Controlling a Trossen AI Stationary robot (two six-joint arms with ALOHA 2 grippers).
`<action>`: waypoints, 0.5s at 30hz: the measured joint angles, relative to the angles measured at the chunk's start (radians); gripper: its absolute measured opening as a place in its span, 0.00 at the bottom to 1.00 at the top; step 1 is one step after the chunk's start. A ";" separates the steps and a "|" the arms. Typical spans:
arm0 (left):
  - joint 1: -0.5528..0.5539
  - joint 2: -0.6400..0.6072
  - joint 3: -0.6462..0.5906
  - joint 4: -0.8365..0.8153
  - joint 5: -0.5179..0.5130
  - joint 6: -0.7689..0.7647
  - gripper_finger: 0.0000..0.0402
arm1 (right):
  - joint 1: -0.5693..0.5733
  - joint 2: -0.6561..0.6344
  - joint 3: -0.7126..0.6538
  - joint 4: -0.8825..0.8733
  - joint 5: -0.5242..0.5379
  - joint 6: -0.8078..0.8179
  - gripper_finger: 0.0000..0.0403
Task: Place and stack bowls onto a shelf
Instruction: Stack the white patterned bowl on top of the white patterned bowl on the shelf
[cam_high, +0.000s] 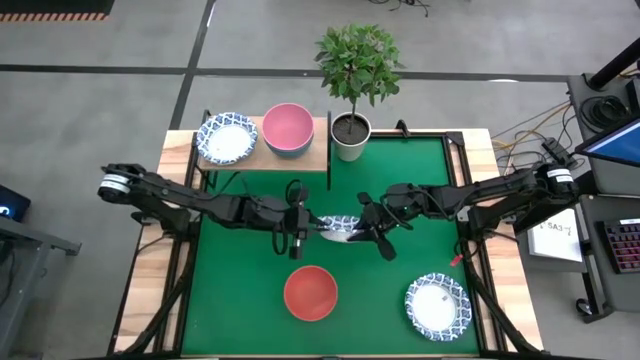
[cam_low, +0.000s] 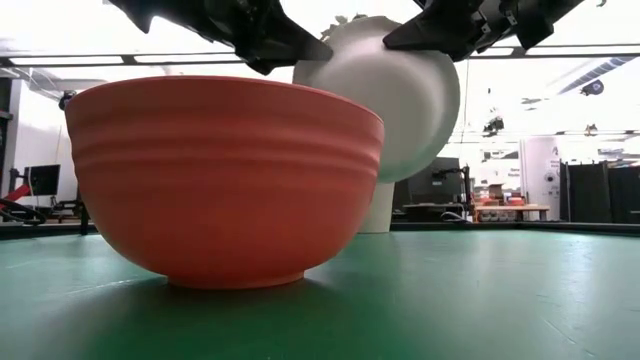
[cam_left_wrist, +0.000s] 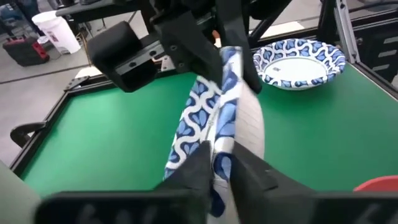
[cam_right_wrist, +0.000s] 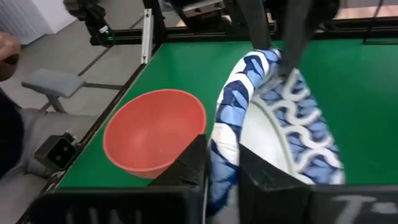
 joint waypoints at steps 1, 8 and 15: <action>0.000 -0.002 0.000 -0.001 0.000 -0.003 0.04 | 0.000 0.000 0.000 0.000 0.008 0.000 0.09; -0.009 -0.011 0.000 -0.020 0.002 -0.017 0.01 | 0.000 -0.016 0.000 0.000 0.089 -0.007 0.30; -0.032 -0.064 0.014 -0.113 0.013 -0.042 0.00 | 0.000 -0.099 0.000 -0.002 0.099 -0.012 0.46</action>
